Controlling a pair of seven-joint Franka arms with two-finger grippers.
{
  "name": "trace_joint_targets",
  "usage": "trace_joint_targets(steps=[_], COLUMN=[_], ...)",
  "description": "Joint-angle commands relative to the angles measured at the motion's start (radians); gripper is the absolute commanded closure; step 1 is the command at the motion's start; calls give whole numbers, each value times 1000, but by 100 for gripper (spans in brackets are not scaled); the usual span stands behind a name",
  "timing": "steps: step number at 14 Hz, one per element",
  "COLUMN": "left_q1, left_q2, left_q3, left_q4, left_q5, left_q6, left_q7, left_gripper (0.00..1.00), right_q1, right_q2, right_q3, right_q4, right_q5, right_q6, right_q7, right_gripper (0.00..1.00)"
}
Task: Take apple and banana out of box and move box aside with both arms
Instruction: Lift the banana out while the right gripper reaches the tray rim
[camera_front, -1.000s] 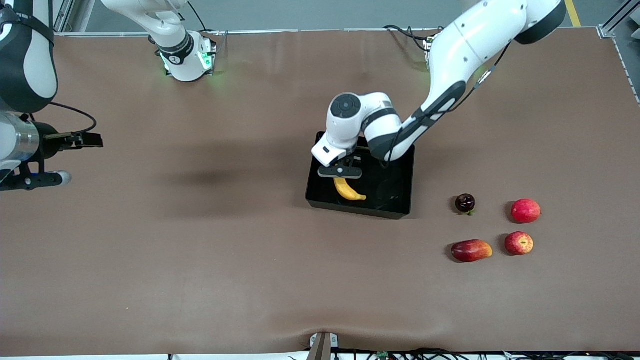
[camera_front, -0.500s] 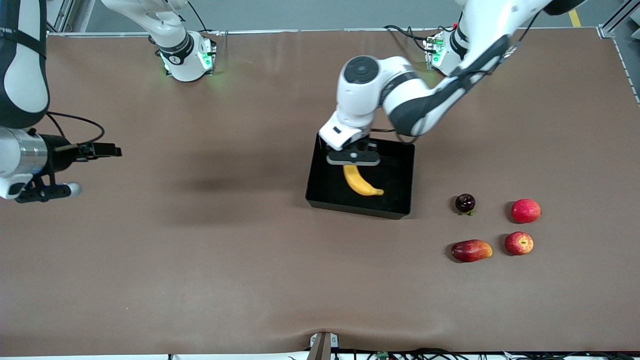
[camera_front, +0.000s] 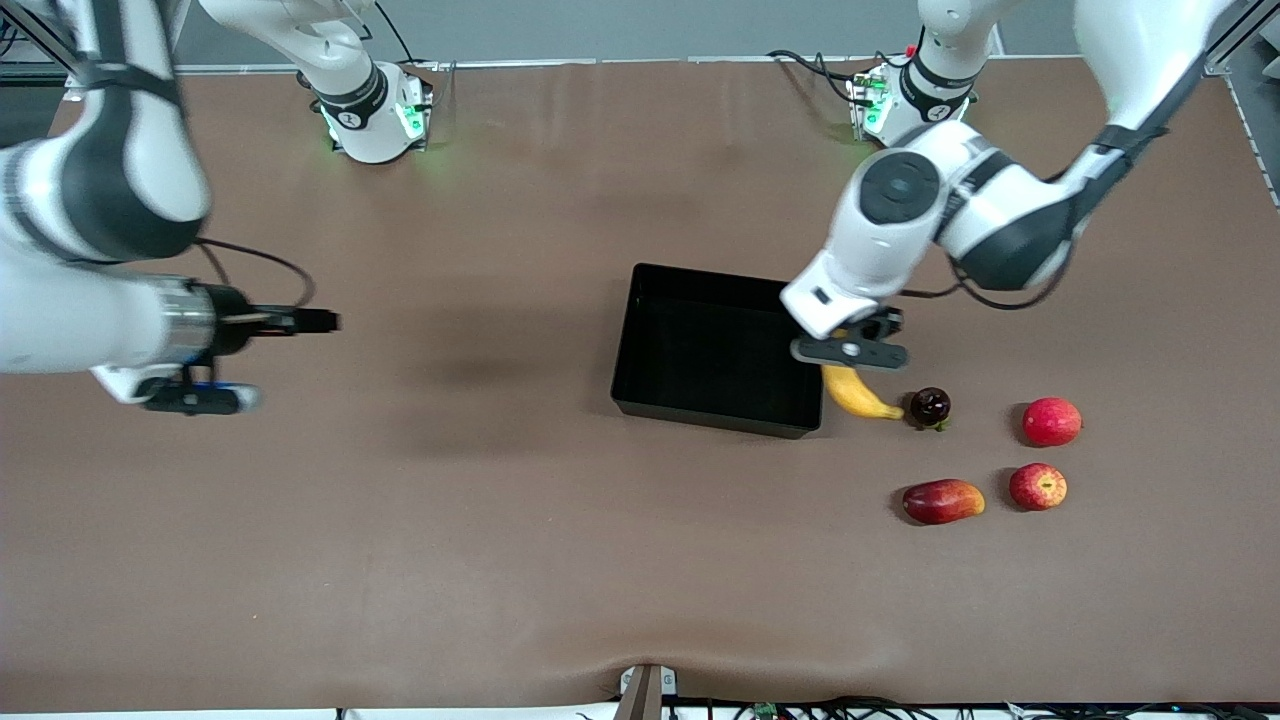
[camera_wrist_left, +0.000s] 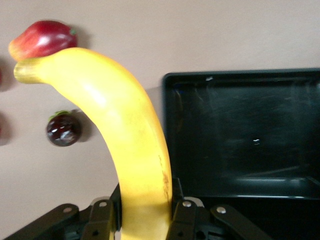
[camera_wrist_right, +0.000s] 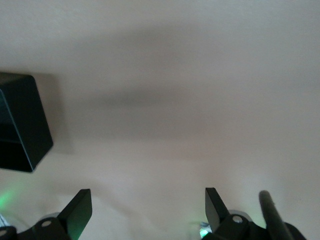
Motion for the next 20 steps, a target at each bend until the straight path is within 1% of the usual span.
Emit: trace_joint_targets(steps=[1,3,4,7,8,9,11,12,13,15,17,18,19,20], left_q1=[146,259,295,332,337,350,402,416,419,419,419,419,419,423], left_q2=[-11,-8,-5,-2,1,13,68,79,79,79,78,78,75,75], left_q3=[-39,-67,-70,-65,-53,-29,-9,-1,10,59,120,134,142,143], left_q4=[-80,-119,-139,-171,-201,-232,-271,-281,-284,-297,-320,-329,-334,-341], left_q5=[-8,-3,3,14,61,134,225,259,270,272,273,273,278,299], left_q6=[-7,1,15,39,70,114,180,190,197,257,349,369,374,374], left_q7=[140,284,312,346,346,346,350,367,411,496,547,556,558,558], left_gripper=[100,100,100,100,100,100,100,100,100,100,100,100,100,100], right_q1=[115,178,206,276,298,318,388,425,468,505,531,536,555,563], right_q2=[-13,1,11,65,79,93,129,149,175,215,238,255,274,286], right_q3=[-9,-9,-9,-4,9,22,22,22,22,22,20,22,22,22], right_q4=[-80,-112,-124,-129,-129,-129,-129,-129,-129,-127,-129,-124,-120,-121], right_q5=[11,13,13,16,18,27,74,74,74,74,68,68,65,64], right_q6=[138,231,269,337,376,407,487,536,589,657,680,684,699,734], right_q7=[128,150,153,240,257,281,340,384,439,461,461,463,476,481], right_gripper=[0,0,0,0,0,0,0,0,0,0,0,1,17,30])
